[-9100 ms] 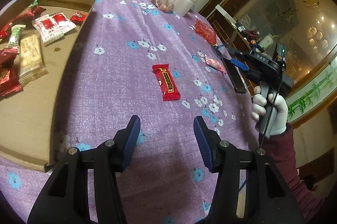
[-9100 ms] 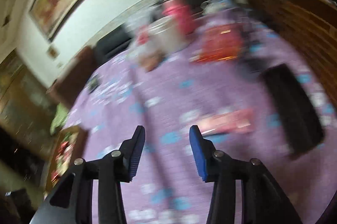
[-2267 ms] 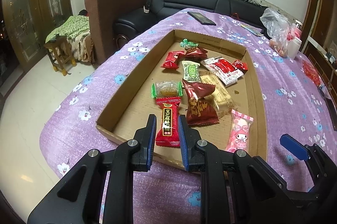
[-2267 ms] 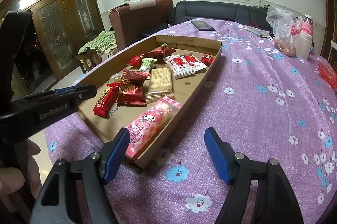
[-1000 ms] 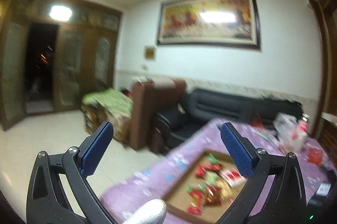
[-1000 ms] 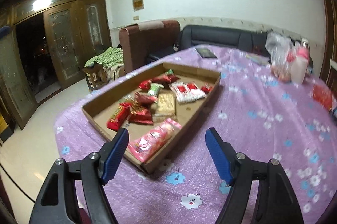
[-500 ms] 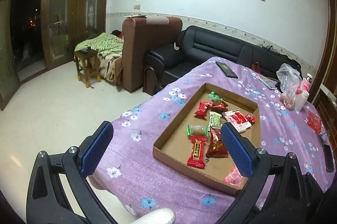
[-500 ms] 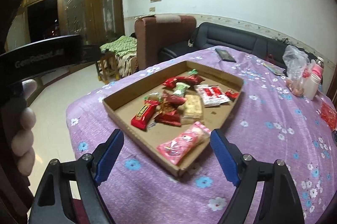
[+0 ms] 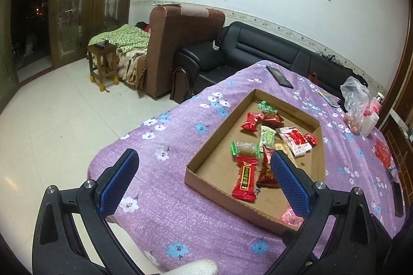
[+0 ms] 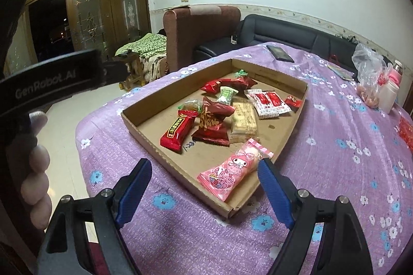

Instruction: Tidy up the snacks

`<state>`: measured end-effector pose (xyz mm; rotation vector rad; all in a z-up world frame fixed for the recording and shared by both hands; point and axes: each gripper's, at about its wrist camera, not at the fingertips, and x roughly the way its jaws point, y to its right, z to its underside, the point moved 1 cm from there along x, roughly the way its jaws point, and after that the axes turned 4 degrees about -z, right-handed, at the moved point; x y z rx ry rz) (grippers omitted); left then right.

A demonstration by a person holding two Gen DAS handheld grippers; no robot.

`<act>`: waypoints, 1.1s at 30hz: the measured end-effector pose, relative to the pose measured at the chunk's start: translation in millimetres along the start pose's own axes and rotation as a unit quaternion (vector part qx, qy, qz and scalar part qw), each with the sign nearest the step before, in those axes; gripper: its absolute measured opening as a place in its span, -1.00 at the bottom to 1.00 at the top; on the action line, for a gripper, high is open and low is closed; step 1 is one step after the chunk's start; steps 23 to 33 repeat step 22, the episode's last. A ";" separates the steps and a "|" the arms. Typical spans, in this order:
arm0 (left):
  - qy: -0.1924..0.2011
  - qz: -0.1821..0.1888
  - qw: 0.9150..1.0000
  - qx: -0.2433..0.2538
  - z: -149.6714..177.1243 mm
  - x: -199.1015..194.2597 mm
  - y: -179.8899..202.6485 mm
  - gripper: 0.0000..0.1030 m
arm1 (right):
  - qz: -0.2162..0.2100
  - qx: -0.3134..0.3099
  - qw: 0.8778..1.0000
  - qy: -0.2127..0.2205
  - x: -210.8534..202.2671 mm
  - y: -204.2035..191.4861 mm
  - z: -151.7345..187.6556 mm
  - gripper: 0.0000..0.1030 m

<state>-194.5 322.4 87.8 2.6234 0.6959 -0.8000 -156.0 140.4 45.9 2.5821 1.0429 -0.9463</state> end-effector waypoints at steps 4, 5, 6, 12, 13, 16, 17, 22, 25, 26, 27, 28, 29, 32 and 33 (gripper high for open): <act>0.000 -0.001 1.000 -0.002 0.6 3.0 -4.2 0.99 | 0.000 0.008 1.000 -0.008 5.9 0.7 1.0 0.67; -0.001 0.000 1.000 -0.003 0.5 4.8 -5.1 0.99 | 0.001 0.007 1.000 -0.011 7.6 -0.1 1.4 0.67; -0.002 0.000 1.000 -0.004 0.4 5.5 -5.5 0.99 | 0.001 0.006 1.000 -0.014 9.2 -0.8 1.8 0.67; -0.001 -0.002 1.000 -0.010 -0.1 8.5 -9.3 0.99 | -0.001 -0.003 1.000 -0.025 15.8 -7.3 3.2 0.67; -0.001 -0.001 1.000 -0.010 -0.6 8.6 -10.0 0.99 | -0.001 -0.005 1.000 -0.026 15.9 -8.3 3.1 0.67; -0.008 -0.002 1.000 -0.010 -1.6 9.6 -10.5 0.99 | -0.003 -0.007 1.000 -0.027 16.8 -9.4 2.5 0.67; -0.009 0.000 1.000 -0.009 -2.3 10.2 -10.1 0.99 | -0.004 -0.006 1.000 -0.027 16.6 -8.9 2.1 0.67; -0.018 -0.014 1.000 -0.002 -3.8 10.5 -4.8 0.99 | -0.007 0.002 1.000 -0.020 11.4 -3.1 0.0 0.67; -0.018 -0.014 1.000 -0.002 -3.8 10.5 -4.8 0.99 | -0.007 0.002 1.000 -0.020 11.4 -3.1 0.0 0.67; -0.018 -0.014 1.000 -0.002 -3.8 10.5 -4.8 0.99 | -0.007 0.002 1.000 -0.020 11.4 -3.1 0.0 0.67; -0.018 -0.014 1.000 -0.002 -3.8 10.5 -4.8 0.99 | -0.007 0.002 1.000 -0.020 11.4 -3.1 0.0 0.67; -0.018 -0.014 1.000 -0.002 -3.8 10.5 -4.8 0.99 | -0.007 0.002 1.000 -0.020 11.4 -3.1 0.0 0.67; -0.018 -0.014 1.000 -0.002 -3.8 10.5 -4.8 0.99 | -0.007 0.002 1.000 -0.020 11.4 -3.1 0.0 0.67; -0.018 -0.014 1.000 -0.002 -3.8 10.5 -4.8 0.99 | -0.007 0.002 1.000 -0.020 11.4 -3.1 0.0 0.67; -0.018 -0.014 1.000 -0.002 -3.8 10.5 -4.8 0.99 | -0.007 0.002 1.000 -0.020 11.4 -3.1 0.0 0.67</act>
